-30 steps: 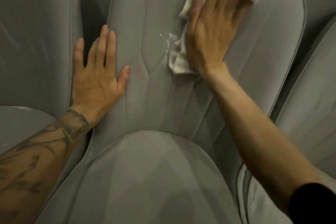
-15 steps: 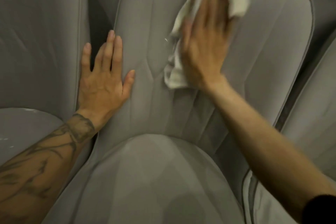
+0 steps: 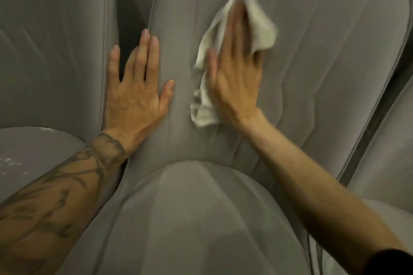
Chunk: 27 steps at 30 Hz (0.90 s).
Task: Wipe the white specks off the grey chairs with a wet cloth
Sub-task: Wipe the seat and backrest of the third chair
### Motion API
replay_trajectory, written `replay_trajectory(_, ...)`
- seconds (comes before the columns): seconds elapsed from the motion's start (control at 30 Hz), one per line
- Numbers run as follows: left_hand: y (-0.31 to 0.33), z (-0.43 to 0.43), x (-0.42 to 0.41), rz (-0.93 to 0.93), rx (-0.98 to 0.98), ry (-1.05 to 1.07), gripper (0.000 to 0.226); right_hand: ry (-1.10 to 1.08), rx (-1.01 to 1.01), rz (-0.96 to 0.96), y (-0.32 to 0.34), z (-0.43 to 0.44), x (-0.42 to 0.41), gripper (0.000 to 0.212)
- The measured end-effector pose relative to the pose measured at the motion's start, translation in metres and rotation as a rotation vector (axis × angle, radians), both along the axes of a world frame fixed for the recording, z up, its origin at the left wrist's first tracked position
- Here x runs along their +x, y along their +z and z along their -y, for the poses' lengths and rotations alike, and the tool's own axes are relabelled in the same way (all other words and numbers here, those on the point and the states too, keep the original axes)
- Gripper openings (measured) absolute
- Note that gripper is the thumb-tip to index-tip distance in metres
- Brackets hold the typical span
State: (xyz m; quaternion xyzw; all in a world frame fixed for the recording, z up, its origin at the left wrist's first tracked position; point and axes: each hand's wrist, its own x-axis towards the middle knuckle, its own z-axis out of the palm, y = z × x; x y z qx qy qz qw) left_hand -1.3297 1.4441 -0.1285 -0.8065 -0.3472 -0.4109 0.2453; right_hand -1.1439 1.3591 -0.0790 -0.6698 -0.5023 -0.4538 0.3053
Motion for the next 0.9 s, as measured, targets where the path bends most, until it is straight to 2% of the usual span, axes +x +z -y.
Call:
replay_trajectory(0.07,0.001,0.001,0.0,-0.005,-0.007,0.008,0.074,0.005,-0.241,0.109,-0.037,0.021,-0.01,0.067)
replay_trajectory(0.13,0.001,0.001,0.0,-0.006,-0.013,0.011,0.075,0.028,-0.284,0.218,-0.033,0.031,0.002,0.063)
replay_trajectory(0.2,0.002,0.002,0.0,-0.008,-0.016,0.01,0.076,0.019,-0.18,0.284,0.003,0.021,0.018,0.059)
replay_trajectory(0.3,0.001,0.001,0.0,-0.01,0.004,0.028,0.075,-0.059,0.098,0.177,0.072,-0.018,0.026,0.057)
replay_trajectory(0.37,0.001,0.0,0.0,-0.006,0.019,0.032,0.074,-0.094,0.195,0.067,0.08,-0.034,0.011,0.058)
replay_trajectory(0.4,0.0,0.0,0.0,-0.004,0.023,0.03,0.074,-0.068,0.178,0.046,0.066,-0.035,0.001,0.059)
replay_trajectory(0.47,0.0,-0.001,0.0,-0.008,0.033,0.026,0.074,0.032,-0.036,0.063,0.013,-0.018,-0.019,0.061)
replay_trajectory(0.53,0.0,-0.001,0.0,-0.011,0.026,0.025,0.073,0.067,-0.274,0.188,-0.033,0.014,-0.026,0.061)
replay_trajectory(0.57,0.001,-0.001,0.0,-0.01,0.017,0.021,0.073,0.08,-0.313,0.263,-0.039,0.025,-0.019,0.06)
replay_trajectory(0.67,0.002,0.0,0.0,-0.013,0.009,0.026,0.073,0.052,-0.183,0.347,0.01,0.018,0.016,0.057)
replay_trajectory(0.77,0.001,0.001,0.0,-0.014,0.008,0.028,0.073,-0.064,0.093,0.186,0.082,-0.022,0.023,0.056)
replay_trajectory(0.83,0.0,0.0,0.0,-0.011,0.013,0.029,0.073,-0.087,0.196,0.071,0.086,-0.039,0.003,0.057)
replay_trajectory(0.9,-0.001,-0.001,0.001,-0.005,0.02,0.027,0.073,0.022,0.074,0.059,0.048,-0.035,-0.022,0.059)
